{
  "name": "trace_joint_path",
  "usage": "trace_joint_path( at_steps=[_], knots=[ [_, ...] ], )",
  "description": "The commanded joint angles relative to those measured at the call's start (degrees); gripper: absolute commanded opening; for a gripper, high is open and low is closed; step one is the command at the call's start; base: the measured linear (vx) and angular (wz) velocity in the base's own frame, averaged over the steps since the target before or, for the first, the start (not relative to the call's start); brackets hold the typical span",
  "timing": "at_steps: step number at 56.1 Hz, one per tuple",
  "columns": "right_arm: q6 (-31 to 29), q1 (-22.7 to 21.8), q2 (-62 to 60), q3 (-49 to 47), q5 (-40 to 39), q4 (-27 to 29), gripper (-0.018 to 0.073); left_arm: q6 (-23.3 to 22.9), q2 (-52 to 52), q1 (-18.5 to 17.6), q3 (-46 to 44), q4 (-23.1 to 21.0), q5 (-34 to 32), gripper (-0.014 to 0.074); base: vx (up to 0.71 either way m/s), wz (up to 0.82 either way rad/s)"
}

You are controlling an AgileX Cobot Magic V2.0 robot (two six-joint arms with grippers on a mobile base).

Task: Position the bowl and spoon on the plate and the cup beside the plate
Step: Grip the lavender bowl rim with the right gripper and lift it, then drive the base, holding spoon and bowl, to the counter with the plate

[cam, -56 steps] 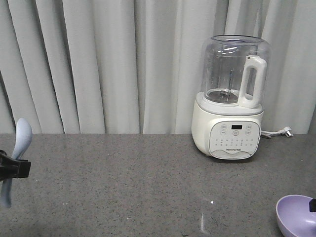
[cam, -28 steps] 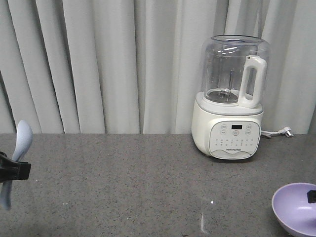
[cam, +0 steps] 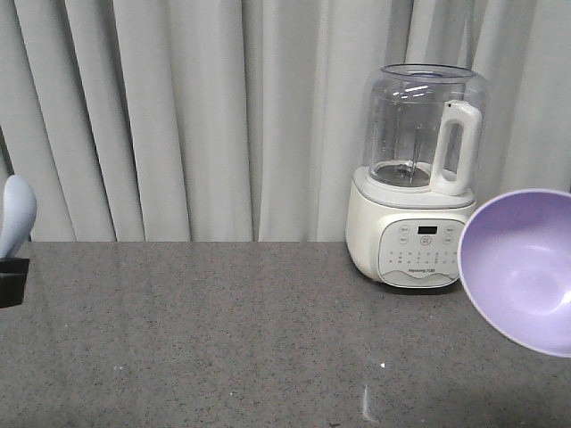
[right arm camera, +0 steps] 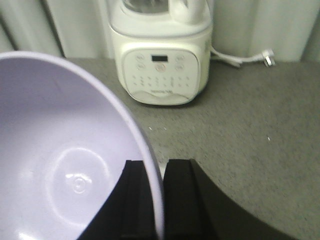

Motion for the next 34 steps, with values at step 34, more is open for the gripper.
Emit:
trace_joint_path(
  at_steps=[34],
  knots=[
    [-5.46,1.04,-20.83,10.71,-10.34,5.42,-0.0008,0.6,-25.83,-0.46,13.08,-4.05,-11.32,-0.0006,0.0,0.0]
  ],
)
